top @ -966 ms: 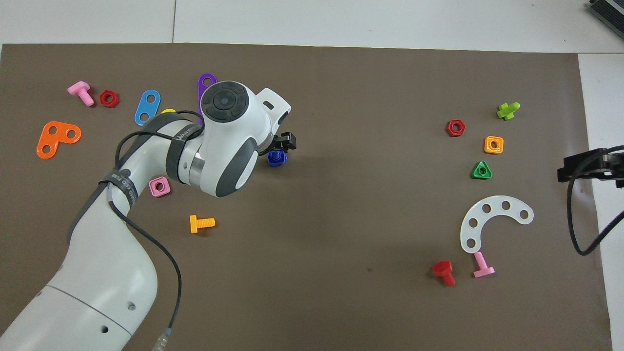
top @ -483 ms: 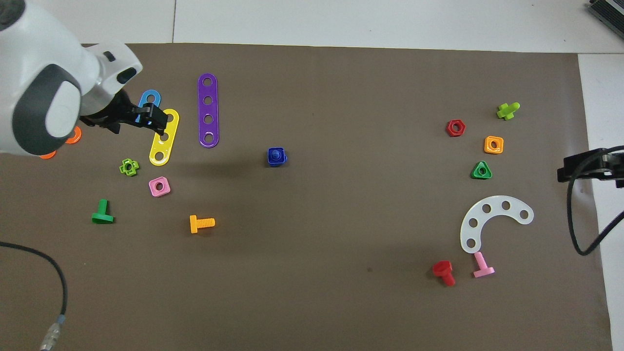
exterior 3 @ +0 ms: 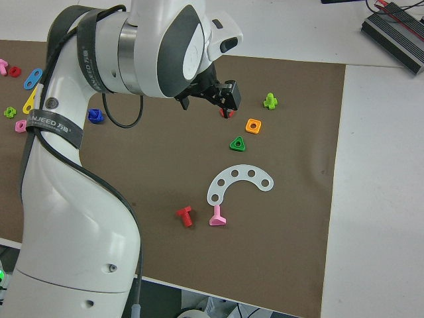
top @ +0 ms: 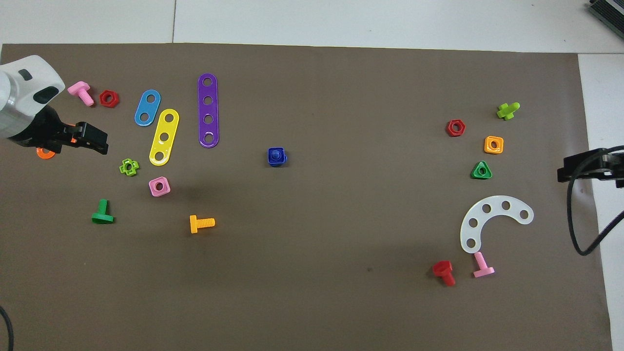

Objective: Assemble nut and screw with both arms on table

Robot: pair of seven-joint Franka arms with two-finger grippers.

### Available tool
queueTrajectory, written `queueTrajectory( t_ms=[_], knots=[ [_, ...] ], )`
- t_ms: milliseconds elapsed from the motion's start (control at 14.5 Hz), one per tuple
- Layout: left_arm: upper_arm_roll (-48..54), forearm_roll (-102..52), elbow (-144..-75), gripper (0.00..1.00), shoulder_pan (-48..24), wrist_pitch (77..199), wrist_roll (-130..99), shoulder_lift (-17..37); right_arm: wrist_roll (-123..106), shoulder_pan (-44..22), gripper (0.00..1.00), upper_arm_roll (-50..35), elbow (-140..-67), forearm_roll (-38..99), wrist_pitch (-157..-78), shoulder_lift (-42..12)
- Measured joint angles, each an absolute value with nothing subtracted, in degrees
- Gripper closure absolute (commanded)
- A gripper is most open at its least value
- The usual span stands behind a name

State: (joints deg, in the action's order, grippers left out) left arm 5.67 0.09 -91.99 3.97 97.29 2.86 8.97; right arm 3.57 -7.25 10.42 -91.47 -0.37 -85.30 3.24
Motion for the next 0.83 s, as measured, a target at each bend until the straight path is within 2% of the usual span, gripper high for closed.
queueTrajectory(
  t_ms=[414,828],
  knots=[
    [6.02,0.11,-92.62,0.00,3.90,94.34,1.90,-0.45,3.57,-7.25,0.00,10.42,-91.48,-0.37,-85.30,3.24],
    [6.09,0.93,-93.30,0.00,3.90,94.31,1.90,-1.35,3.57,-7.25,0.00,10.42,-91.47,-0.37,-85.30,3.24]
  ],
)
